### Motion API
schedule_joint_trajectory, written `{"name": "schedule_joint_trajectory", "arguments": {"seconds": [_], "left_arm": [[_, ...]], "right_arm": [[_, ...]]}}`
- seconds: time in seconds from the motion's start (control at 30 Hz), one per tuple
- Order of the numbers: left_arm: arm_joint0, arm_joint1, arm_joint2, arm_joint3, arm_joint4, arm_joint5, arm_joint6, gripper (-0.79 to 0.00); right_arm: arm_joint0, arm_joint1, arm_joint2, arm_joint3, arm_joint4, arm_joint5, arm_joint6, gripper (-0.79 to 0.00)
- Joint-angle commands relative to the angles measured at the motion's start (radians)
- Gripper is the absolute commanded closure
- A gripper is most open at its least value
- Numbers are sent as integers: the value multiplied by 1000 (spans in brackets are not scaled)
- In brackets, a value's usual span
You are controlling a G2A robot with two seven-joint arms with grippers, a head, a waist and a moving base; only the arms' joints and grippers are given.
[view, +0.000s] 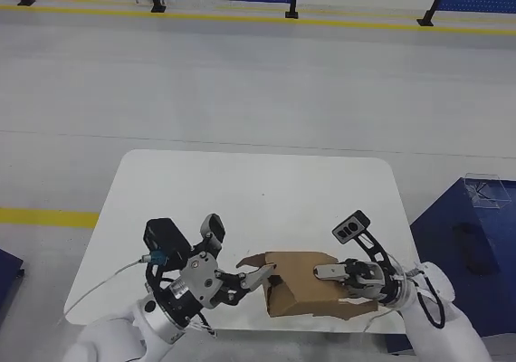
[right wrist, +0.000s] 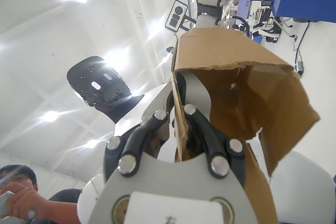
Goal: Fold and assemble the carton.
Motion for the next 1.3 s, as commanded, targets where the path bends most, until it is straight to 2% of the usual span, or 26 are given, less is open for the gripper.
{"name": "schedule_joint_trajectory", "arguments": {"seconds": [0.0,0.13,0.43,0.67,0.83,1.0,1.13,1.27], "left_arm": [[-10,-1,12,11,5,7,-10,-785],[-20,-4,23,30,9,16,-23,-785],[-19,-5,52,46,8,-30,-20,-785],[-4,-5,30,32,-12,-36,12,-785],[44,0,-37,-18,-30,-72,93,-785],[90,2,-160,-18,-29,-97,255,-785],[122,6,-246,2,27,-42,254,-785],[110,6,-219,48,87,-44,198,-785]], "right_arm": [[1,0,1,0,5,2,1,0],[-1,-1,4,3,47,23,8,0],[0,-2,-22,1,75,85,6,0],[11,-8,-53,32,163,178,-34,0],[40,-14,-84,95,247,278,-54,0],[59,-17,-103,131,291,359,-31,0],[62,-16,-112,138,303,409,5,0],[61,-13,-111,134,295,429,32,0]]}}
